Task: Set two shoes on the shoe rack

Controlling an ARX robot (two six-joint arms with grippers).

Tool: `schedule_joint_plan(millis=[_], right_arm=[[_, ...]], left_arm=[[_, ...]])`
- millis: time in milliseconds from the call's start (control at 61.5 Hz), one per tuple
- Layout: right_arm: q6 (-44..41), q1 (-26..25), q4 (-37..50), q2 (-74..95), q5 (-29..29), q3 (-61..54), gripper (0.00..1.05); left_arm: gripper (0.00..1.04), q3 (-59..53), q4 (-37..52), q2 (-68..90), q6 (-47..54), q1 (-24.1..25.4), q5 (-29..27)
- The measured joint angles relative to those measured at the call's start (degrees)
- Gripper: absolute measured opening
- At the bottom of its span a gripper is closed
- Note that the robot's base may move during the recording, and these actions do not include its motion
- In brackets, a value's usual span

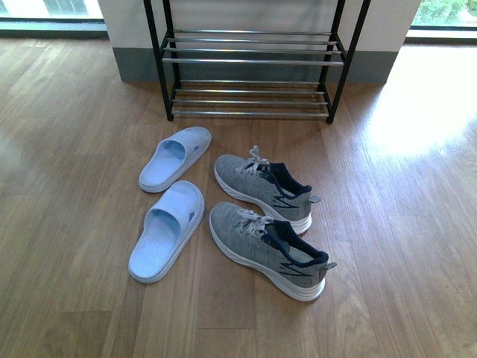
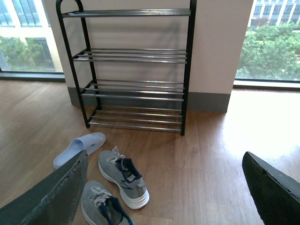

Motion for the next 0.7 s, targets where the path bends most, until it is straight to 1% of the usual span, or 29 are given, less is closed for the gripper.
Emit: schedule_joint_plan(millis=[699], right_arm=[[0.0,0.0,0.0,0.0,0.0,0.0,0.95]], left_arm=[[0.95,0.0,0.0,0.0,0.0,0.0,0.0]])
